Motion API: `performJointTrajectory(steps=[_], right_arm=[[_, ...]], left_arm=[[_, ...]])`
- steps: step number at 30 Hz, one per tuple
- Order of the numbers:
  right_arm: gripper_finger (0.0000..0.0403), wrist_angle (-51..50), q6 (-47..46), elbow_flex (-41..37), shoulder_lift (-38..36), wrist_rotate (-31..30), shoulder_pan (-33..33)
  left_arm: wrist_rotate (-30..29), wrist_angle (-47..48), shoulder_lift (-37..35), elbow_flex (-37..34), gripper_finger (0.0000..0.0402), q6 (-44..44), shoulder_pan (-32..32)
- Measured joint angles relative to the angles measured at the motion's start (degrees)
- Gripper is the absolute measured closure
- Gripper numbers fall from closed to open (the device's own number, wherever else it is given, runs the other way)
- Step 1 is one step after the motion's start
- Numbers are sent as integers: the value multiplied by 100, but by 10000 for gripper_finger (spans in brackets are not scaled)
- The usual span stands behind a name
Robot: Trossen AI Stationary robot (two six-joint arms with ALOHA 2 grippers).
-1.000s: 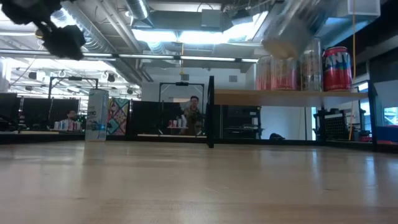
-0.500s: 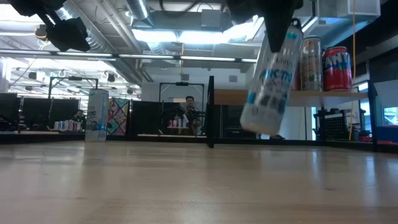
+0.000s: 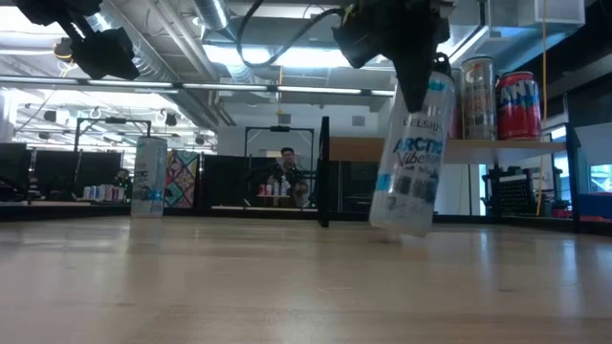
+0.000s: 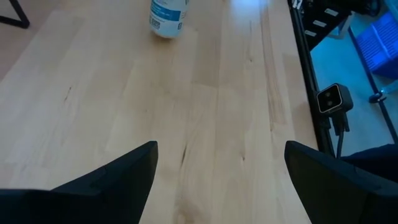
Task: Place canned beverage on shelf
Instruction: Put the bottom white blue soda can on the shelf
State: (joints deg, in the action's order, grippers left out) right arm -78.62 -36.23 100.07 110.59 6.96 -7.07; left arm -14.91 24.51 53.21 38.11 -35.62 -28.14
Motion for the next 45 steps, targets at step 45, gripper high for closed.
performJointTrajectory(steps=[45], right_arm=[[24, 4072, -2226, -3269, -2888, -3747, -2099]], left_arm=[[259, 55, 2, 7, 62, 2, -2]])
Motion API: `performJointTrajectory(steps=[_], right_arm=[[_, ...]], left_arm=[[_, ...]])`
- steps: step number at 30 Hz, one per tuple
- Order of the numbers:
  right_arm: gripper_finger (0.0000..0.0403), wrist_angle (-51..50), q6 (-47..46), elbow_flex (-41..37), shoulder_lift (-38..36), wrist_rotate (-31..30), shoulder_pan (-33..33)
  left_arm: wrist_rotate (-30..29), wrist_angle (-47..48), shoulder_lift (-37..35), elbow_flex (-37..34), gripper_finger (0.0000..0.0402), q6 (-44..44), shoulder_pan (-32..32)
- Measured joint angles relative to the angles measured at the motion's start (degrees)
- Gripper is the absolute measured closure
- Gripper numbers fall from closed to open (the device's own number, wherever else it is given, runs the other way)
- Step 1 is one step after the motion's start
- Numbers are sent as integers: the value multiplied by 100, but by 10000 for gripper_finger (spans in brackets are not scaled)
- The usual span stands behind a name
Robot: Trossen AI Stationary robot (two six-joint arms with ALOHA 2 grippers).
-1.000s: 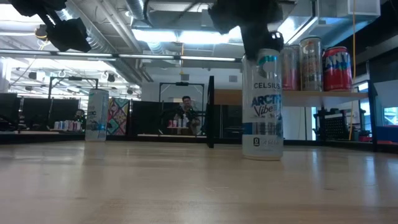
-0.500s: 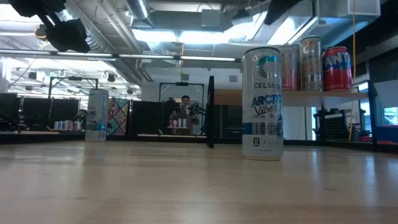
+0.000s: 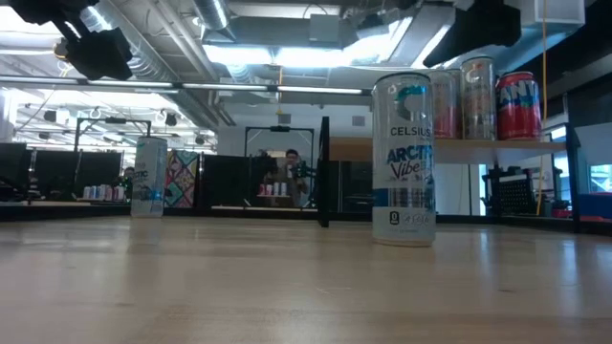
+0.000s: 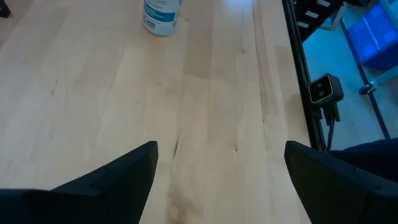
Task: Place canned beverage on shelf
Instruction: Put the bottom white blue soda can on the shelf
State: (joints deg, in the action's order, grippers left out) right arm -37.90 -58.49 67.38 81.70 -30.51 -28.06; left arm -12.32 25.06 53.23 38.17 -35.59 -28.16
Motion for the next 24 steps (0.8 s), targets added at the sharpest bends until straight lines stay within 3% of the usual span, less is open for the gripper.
performJointTrajectory(steps=[10, 19, 22, 24], right_arm=[[24, 177, 770, -92, 524, -608, 50], [25, 257, 627, -256, 1131, -753, 78], [46, 363, 628, -256, 1209, -731, 116], [80, 492, 629, -256, 1210, -701, 129]], left_arm=[[18, -2, 0, 0, 62, 0, 0], [153, -4, 0, 0, 62, 2, 0], [153, -4, 0, 0, 62, 7, 0], [139, -5, 0, 0, 62, 9, 0]])
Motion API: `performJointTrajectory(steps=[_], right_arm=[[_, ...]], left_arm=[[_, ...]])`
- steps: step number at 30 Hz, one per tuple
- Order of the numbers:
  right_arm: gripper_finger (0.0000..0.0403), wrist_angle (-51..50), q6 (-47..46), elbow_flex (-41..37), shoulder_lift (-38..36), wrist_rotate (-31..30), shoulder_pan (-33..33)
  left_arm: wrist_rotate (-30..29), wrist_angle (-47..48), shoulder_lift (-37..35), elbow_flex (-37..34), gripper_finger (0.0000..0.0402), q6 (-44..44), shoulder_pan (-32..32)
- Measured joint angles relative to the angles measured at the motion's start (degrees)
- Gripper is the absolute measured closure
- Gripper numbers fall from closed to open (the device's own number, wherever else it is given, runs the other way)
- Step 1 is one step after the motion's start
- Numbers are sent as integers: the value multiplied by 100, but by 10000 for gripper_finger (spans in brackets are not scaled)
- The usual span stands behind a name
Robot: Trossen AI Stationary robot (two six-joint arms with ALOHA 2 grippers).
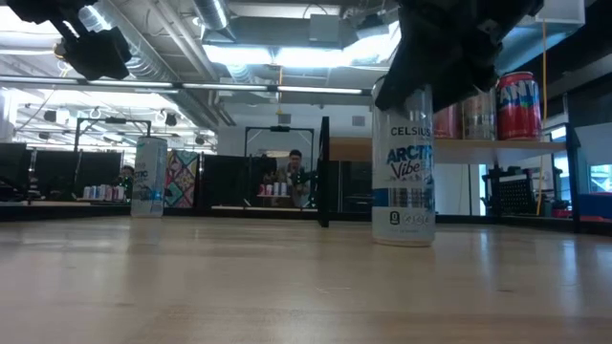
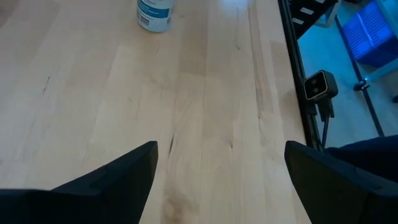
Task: Place canned beverage on shelf
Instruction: Put the bottom white blue soda can on the shelf
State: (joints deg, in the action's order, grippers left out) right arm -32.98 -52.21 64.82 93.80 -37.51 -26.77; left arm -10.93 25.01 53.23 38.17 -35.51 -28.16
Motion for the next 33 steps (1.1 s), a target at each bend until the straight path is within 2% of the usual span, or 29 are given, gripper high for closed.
performJointTrajectory(steps=[4, 5, 11, 14, 18, 23, 26, 29, 33], right_arm=[[174, 63, 39, 2, -31, -2, 28], [181, 60, 101, 2, -39, 9, 29], [181, -86, 479, 358, -270, 128, 71], [181, -258, 787, 857, -421, 150, 230], [181, -918, 1256, 1706, -484, 157, 611], [181, -1797, 1877, 2894, -525, 160, 1254], [181, -2235, 2246, 3372, -525, 211, 1773], [181, -2604, 2551, 3716, -525, 325, 2372], [181, -2660, 3023, 3783, -520, 759, 3187]], left_arm=[[-48, -2, 0, 0, 62, 9, 0], [-51, -2, 0, 0, 62, 8, 0], [-45, 23, -36, 22, 62, -22, 2], [-42, 56, -72, 196, 62, -1, 6], [-56, 667, -90, 633, 62, 11, 61], [-203, 1385, -92, 1169, 62, 65, 181], [-204, 1482, -94, 1274, 62, 142, 245], [-201, 1533, -90, 1274, 62, 153, 299], [-184, 1585, -90, 1274, 62, 155, 355]])
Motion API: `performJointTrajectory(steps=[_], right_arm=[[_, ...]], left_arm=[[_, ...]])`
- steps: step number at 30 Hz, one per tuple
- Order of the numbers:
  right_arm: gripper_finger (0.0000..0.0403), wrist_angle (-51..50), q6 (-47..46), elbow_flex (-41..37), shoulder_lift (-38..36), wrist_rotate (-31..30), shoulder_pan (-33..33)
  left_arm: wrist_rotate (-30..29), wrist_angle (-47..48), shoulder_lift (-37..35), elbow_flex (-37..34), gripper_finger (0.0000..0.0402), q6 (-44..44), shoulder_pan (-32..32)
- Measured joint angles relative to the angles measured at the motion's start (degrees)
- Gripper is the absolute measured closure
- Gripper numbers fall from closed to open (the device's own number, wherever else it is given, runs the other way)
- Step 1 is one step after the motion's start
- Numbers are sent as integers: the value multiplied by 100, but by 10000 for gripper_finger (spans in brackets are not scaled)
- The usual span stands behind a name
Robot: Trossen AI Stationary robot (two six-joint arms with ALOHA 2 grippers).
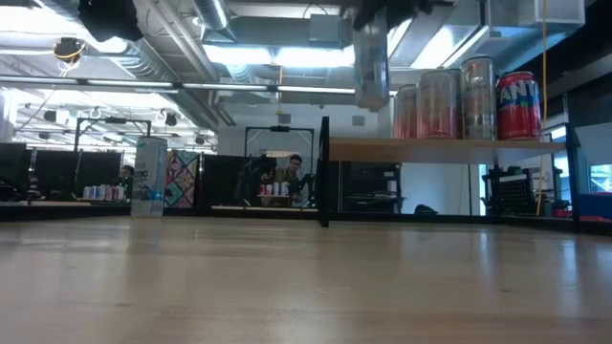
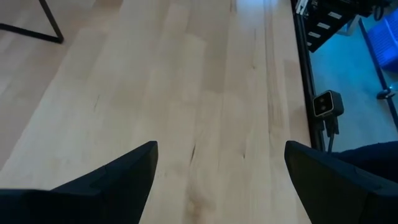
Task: Place canned beverage on shelf
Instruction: Put the bottom white blue soda can on the shelf
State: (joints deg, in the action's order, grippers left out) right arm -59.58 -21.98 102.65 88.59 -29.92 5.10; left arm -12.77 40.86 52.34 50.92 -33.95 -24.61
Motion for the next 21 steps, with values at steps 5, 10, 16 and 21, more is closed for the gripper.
performJointTrajectory(steps=[5, 10, 16, 21], right_arm=[[181, 70, 585, -4, 121, 565, 889], [181, 698, 1216, -142, 206, 1020, 1421], [181, 706, 1351, -437, 212, 1594, 1810], [181, 797, 1464, -488, 201, 1599, 1879]], left_arm=[[-23, -7, 0, 0, 62, -2, 90], [-141, -15, 0, 0, 62, -2, 204], [-211, -13, 0, 0, 62, -4, 277], [-324, -13, 0, 0, 62, 0, 277]])
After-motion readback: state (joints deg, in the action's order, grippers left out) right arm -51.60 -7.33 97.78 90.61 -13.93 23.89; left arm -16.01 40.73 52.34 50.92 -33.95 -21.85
